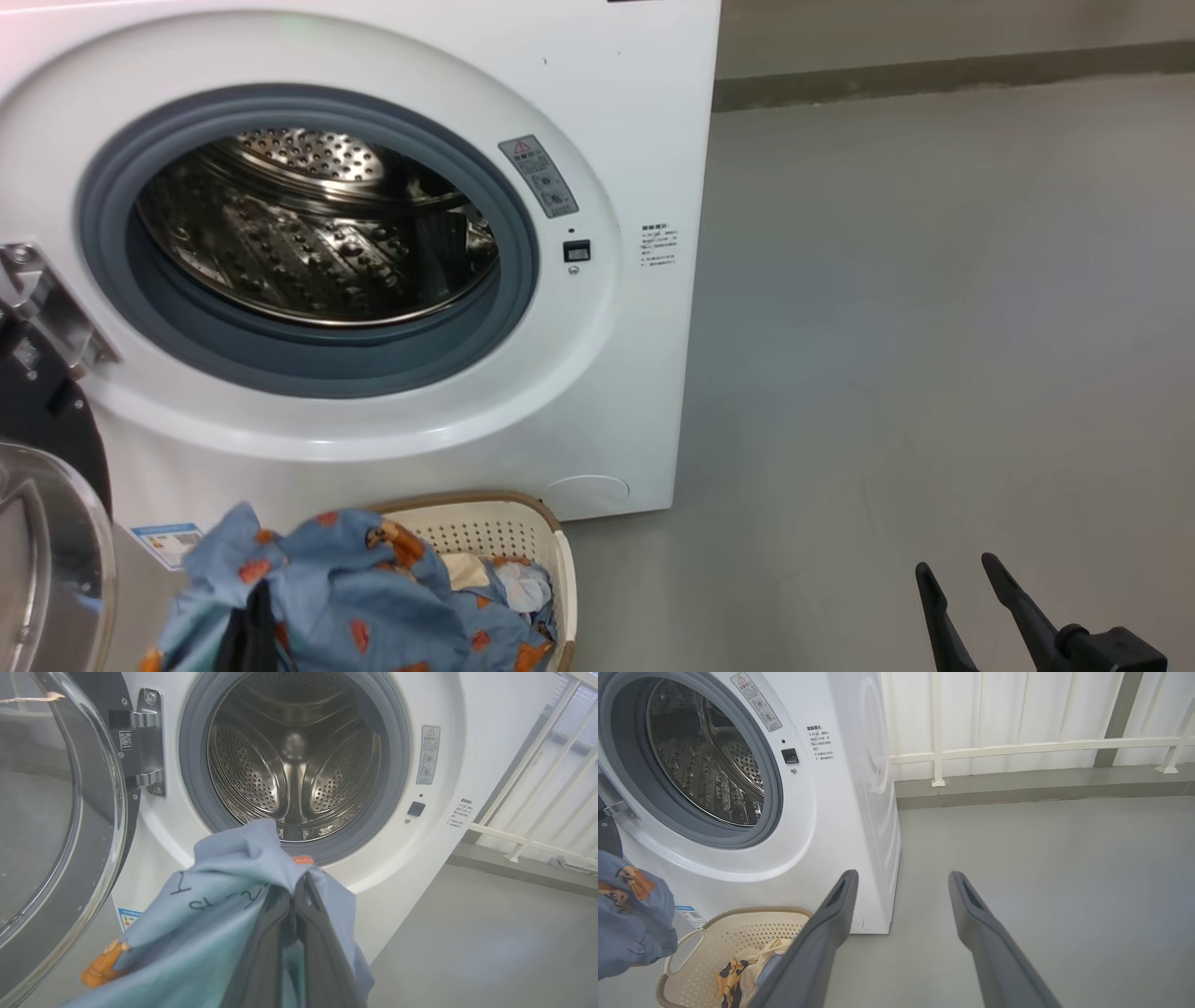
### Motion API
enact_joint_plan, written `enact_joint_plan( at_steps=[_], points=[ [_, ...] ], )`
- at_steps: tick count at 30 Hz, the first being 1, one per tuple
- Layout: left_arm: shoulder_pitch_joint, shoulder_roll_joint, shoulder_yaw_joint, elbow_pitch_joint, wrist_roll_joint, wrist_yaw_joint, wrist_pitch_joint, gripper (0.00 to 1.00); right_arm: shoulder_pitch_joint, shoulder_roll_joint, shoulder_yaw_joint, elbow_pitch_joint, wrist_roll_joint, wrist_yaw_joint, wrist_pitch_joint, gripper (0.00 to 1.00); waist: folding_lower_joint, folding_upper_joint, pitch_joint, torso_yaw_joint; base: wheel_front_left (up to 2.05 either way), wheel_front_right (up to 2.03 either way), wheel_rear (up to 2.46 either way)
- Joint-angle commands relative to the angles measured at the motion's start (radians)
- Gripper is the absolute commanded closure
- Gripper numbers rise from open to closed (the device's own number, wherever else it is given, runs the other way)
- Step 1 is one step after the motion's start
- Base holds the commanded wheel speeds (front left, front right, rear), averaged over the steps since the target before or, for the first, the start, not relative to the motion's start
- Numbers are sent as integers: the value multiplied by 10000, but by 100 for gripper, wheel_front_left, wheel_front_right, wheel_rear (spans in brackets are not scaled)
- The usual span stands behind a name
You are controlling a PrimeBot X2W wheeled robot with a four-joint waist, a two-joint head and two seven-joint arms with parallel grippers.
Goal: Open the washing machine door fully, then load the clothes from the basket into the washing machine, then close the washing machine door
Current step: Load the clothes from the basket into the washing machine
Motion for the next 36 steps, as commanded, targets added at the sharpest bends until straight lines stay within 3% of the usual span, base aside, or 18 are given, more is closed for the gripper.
enact_joint_plan(
  at_steps=[1,16,25,36],
  points=[
    [-693,64,356,-236,54,-78,-135,100,-259,-81,262,-263,-62,16,-49,0,0,0,169,-130,0,0,0],
    [-3838,255,761,640,799,-263,-135,100,-1308,334,398,-323,78,16,-49,0,0,0,2219,-1164,0,0,0],
    [-6320,1012,1490,1726,950,-35,-135,100,-1830,474,626,-247,166,16,-49,0,0,0,3163,-1874,0,0,0],
    [-9469,2157,2107,4501,1258,261,-136,100,-2319,415,1069,-251,257,16,-49,0,0,0,4396,-2486,0,0,0]
  ],
)
